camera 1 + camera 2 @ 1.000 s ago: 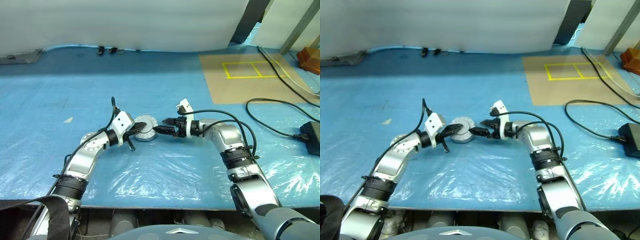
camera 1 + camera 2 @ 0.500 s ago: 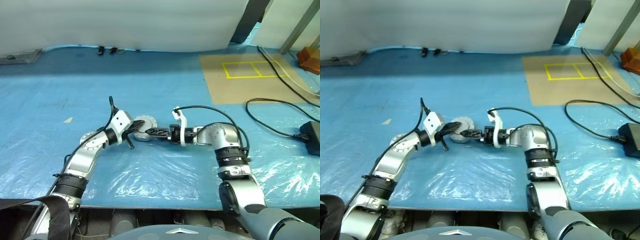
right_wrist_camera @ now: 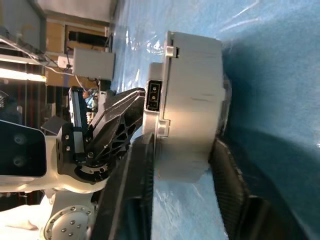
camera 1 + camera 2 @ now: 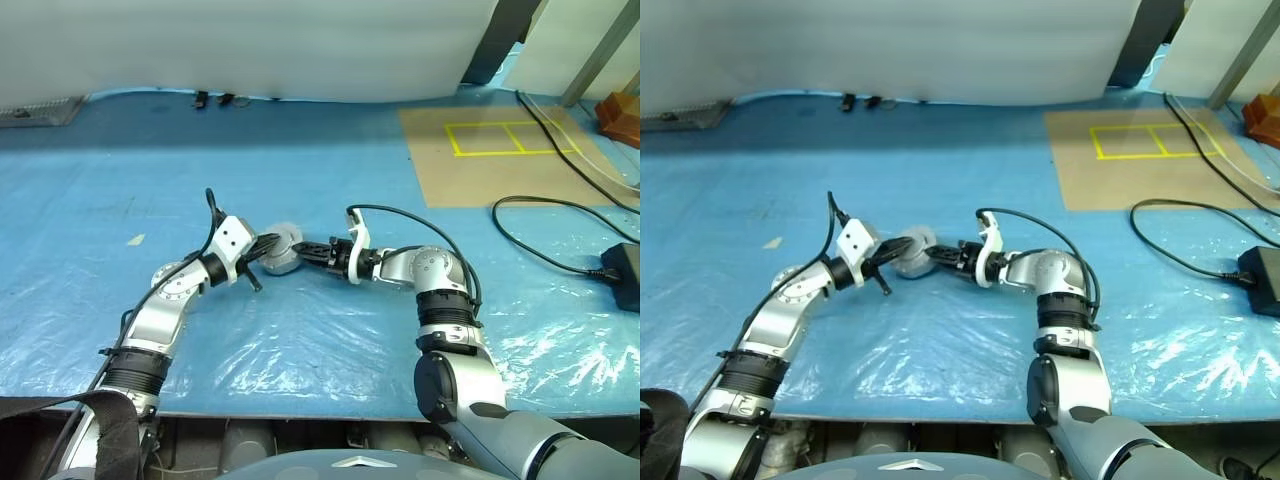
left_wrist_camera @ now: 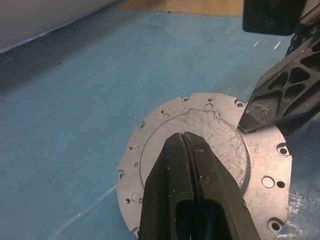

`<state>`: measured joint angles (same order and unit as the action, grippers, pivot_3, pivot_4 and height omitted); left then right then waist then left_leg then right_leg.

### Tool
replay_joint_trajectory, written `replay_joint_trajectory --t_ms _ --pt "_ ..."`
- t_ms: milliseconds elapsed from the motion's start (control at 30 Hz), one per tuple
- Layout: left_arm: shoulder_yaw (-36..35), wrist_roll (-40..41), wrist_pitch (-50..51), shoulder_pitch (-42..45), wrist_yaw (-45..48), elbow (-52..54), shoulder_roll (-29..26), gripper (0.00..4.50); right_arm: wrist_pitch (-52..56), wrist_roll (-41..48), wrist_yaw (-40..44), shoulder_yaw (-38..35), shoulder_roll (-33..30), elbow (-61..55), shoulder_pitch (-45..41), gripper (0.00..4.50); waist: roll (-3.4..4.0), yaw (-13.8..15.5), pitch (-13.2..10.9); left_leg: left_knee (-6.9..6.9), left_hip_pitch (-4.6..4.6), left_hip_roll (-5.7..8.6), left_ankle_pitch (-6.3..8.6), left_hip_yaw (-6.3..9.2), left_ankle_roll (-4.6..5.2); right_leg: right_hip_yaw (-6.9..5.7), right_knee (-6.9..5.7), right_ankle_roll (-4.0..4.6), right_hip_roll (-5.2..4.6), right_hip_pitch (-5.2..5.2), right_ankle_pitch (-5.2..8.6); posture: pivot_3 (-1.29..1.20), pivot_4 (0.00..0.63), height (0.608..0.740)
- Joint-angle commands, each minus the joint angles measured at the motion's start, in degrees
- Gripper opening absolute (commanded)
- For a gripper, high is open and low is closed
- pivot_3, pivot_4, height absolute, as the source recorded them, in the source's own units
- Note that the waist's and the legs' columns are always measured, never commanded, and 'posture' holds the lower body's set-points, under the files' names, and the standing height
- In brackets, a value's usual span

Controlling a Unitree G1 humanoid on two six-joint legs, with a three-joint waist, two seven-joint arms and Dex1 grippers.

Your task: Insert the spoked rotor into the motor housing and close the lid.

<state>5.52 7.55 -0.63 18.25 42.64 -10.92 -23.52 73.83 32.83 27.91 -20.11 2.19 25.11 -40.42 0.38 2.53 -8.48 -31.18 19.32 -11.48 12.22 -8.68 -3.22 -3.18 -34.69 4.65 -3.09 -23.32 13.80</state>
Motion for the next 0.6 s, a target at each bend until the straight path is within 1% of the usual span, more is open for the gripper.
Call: replay_joint_trajectory --t_ms 33,100,200,300,400,500,533,600 --pt "1.9 -2.0 1.3 -1.3 0.2 -2.6 0.0 0.0 0.8 5.4 0.1 -2.6 2.1 -1.9 -2.6 1.09 -0.02 0.0 0.0 0.0 0.0 0.0 0.0 0.0 0.0 0.0 0.0 0.0 0.0 0.0 0.0 0.0 0.15 0.74" --pt "1.6 -1.8 1.1 -1.2 -0.1 -2.8 0.3 0.0 1.5 5.5 -0.9 -3.5 2.1 -1.0 -2.8 1.09 -0.02 0.0 0.0 0.0 0.0 0.0 0.0 0.0 0.0 0.0 0.0 0.0 0.0 0.0 0.0 0.0 0.15 0.74" --pt "0.6 -1.1 0.2 -1.3 -1.5 -3.3 1.2 0.0 2.2 5.6 -0.8 -2.8 2.0 -1.1 -2.4 1.09 -0.02 0.0 0.0 0.01 0.01 0.0 0.0 0.0 0.0 -0.01 0.01 0.0 0.0 -0.01 0.0 0.0 0.15 0.74" --pt "-3.2 1.8 0.4 -1.0 -4.2 -3.2 3.2 0.0 1.9 6.3 -0.1 -3.1 2.2 -1.3 -2.2 1.09 -0.02 0.0 -0.1 0.0 0.03 0.0 0.0 -0.01 0.0 -0.01 0.01 -0.01 0.0 -0.01 -0.01 0.0 0.15 0.74" --pt "-9.8 9.0 2.7 0.2 -7.7 -2.6 7.4 0.0 2.1 7.2 0.8 -2.8 2.2 -2.0 -2.3 1.09 -0.13 -0.1 -0.3 -0.02 0.11 -0.01 0.0 -0.02 -0.01 -0.03 0.0 -0.01 0.01 -0.06 -0.01 0.0 0.15 0.74" --pt "-13.9 15.9 6.5 0.4 -8.6 0.4 10.3 0.0 0.5 7.1 -0.1 -2.8 2.5 -1.2 -2.4 1.09 -0.25 -0.1 -0.5 -0.08 0.38 -0.03 -0.01 -0.02 -0.01 -0.07 -0.04 -0.09 0.04 -0.31 -0.09 0.0 0.15 0.74" --pt "-15.1 17.7 7.7 0.5 -9.2 1.2 11.1 0.0 -0.2 7.3 -0.4 -3.4 2.8 -0.9 -2.5 1.09 -0.31 0.0 -0.6 -0.11 0.57 -0.03 -0.02 -0.02 0.0 -0.07 -0.06 -0.16 0.05 -0.5 -0.14 0.0 0.15 0.74" --pt "-18.5 23.3 11.2 0.7 -10.9 3.1 12.8 0.0 -2.2 9.8 -1.3 -7.1 4.3 -0.4 -3.4 1.09 -0.44 0.0 -0.7 -0.17 0.83 -0.02 -0.12 -0.04 0.14 -0.11 -0.15 -0.18 0.07 -0.74 -0.2 0.0 0.15 0.74"
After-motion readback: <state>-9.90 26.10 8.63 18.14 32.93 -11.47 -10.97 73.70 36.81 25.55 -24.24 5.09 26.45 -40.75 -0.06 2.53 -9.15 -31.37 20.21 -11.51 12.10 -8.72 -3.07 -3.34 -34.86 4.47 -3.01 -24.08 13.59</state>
